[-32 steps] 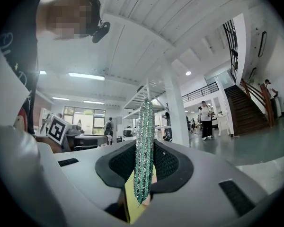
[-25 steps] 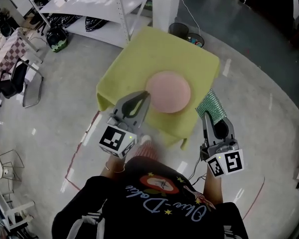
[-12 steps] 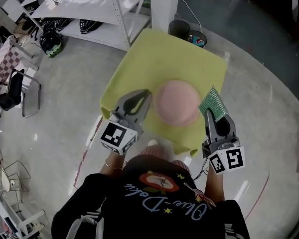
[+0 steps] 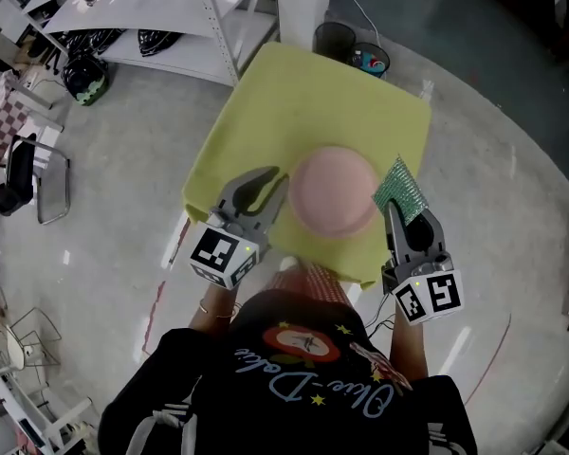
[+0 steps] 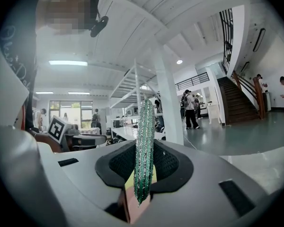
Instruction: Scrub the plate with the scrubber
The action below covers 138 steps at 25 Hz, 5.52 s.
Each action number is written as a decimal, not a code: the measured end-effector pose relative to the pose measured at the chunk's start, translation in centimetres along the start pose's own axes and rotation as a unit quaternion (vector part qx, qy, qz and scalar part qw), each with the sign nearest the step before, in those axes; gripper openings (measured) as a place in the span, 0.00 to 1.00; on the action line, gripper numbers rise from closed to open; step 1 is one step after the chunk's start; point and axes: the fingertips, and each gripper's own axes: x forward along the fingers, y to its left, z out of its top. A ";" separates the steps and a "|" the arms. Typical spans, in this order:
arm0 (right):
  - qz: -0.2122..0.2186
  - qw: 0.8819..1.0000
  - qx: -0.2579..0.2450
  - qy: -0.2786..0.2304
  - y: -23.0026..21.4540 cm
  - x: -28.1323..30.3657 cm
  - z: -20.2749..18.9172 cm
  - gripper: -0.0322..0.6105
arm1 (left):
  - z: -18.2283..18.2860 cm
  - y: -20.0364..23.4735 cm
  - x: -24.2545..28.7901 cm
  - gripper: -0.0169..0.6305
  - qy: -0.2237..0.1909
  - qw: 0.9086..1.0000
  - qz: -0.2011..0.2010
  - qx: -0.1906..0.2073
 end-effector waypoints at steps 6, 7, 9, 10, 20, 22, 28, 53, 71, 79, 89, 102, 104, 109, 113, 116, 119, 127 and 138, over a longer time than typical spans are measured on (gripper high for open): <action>0.008 1.000 -0.002 0.021 -1.6 1.7 -1.6 0.16 | -2.6 0.7 2.0 0.22 0.031 0.999 0.003 -0.014; 0.008 1.000 -0.001 0.027 -2.0 2.1 -2.1 0.16 | -3.2 0.9 2.4 0.22 0.037 0.999 0.002 -0.019; 0.008 0.999 0.000 0.040 -2.5 2.7 -3.1 0.16 | -4.8 1.0 3.1 0.23 0.052 0.998 -0.004 -0.035; 0.009 0.999 0.001 0.046 -2.7 3.1 -3.6 0.16 | -5.6 1.1 3.5 0.24 0.062 0.997 -0.006 -0.042; 0.029 0.987 -0.031 0.154 -4.4 7.4 -10.5 0.16 | -14.4 2.6 6.7 0.24 0.167 0.980 -0.015 -0.104; 0.038 0.982 -0.044 0.179 -4.5 8.3 -12.3 0.16 | -16.0 3.0 7.1 0.24 0.184 0.976 -0.012 -0.112; 0.055 0.974 -0.048 0.216 -4.3 10.2 -15.0 0.16 | -20.2 4.3 8.1 0.29 0.237 0.961 -0.009 -0.145; 0.105 0.901 -0.177 0.382 -5.4 14.1 -24.0 0.16 | -27.7 6.0 11.8 0.08 0.351 0.918 0.002 -0.182; 0.148 0.839 -0.314 0.419 -3.7 15.8 -26.2 0.15 | -25.2 5.5 12.4 0.05 0.341 0.931 0.030 -0.128; 0.166 0.825 -0.340 0.418 -2.0 14.8 -27.0 0.15 | -24.9 5.4 11.7 0.05 0.337 0.932 0.034 -0.129; 0.204 0.806 -0.375 0.410 0.7 13.5 -28.4 0.15 | -24.3 5.3 12.0 0.05 0.335 0.933 0.033 -0.123; 0.252 0.791 -0.388 0.400 4.5 11.0 -29.4 0.15 | -24.6 5.2 11.4 0.04 0.330 0.936 0.034 -0.117; 0.260 0.790 -0.386 0.399 5.1 10.5 -29.4 0.15 | -24.6 5.2 11.2 0.04 0.330 0.936 0.035 -0.116; 0.284 0.786 -0.380 0.397 6.2 8.8 -29.8 0.15 | -24.8 5.3 11.6 0.04 0.326 0.938 0.035 -0.110; 0.302 0.780 -0.376 0.398 7.1 7.5 -30.3 0.15 | -24.6 5.2 11.9 0.04 0.327 0.939 0.026 -0.105; 0.317 0.775 -0.368 0.404 7.8 6.5 -30.4 0.15 | -24.4 5.3 11.8 0.04 0.326 0.940 0.021 -0.097; 0.330 0.771 -0.358 0.410 8.0 5.6 -30.8 0.15 | -24.2 5.2 11.9 0.04 0.328 0.940 0.018 -0.093; 0.327 0.776 -0.356 0.406 7.7 5.2 -30.1 0.15 | -24.3 5.0 12.1 0.04 0.319 0.944 0.014 -0.082; 0.239 0.819 -0.367 0.370 0.1 10.1 -25.2 0.15 | -24.1 4.8 12.6 0.04 0.321 0.944 0.011 -0.079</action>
